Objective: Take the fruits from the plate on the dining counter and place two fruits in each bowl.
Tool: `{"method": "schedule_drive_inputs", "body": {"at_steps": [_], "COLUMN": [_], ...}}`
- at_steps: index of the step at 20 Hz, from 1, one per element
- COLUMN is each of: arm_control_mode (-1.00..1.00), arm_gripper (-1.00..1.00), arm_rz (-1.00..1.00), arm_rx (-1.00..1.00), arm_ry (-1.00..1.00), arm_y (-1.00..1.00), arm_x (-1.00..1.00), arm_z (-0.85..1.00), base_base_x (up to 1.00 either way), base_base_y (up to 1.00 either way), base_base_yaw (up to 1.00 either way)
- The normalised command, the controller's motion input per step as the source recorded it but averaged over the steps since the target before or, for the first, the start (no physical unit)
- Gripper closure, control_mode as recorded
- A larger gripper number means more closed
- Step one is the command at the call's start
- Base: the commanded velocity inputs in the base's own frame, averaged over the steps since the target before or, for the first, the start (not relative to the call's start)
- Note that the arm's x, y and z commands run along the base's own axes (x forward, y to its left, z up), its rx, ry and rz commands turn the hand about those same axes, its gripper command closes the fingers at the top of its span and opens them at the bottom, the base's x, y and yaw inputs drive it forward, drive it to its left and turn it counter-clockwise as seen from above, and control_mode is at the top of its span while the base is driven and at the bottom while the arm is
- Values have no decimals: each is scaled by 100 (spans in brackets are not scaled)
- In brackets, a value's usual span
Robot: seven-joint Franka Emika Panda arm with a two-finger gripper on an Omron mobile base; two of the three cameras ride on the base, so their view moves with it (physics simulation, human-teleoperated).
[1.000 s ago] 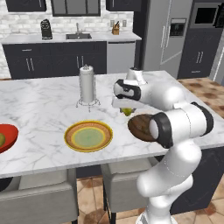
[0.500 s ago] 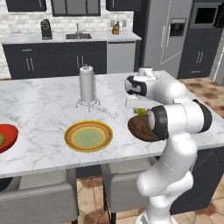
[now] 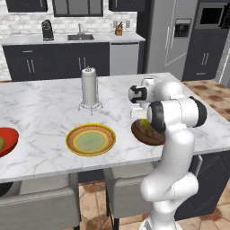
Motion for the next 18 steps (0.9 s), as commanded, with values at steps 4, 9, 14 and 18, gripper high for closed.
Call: {"method": "schedule_drive_inputs", "body": {"at_steps": [4, 9, 14, 18], "arm_control_mode": [-100, -100, -100, -100], "arm_gripper": [100, 100, -100, -100], "arm_rz": [0, 0, -1, 0], "arm_rx": [0, 0, 0, 2], "arm_ry": [0, 0, -2, -9], "arm_y": [-24, -14, -4, -4], "arm_x": [18, 7, -12, -48], "arm_z": [-47, -12, 0, 2], "base_base_x": [0, 0, 0, 0], "base_base_y": [0, 0, 0, 0], "base_base_yaw": [0, 0, 0, 0]}}
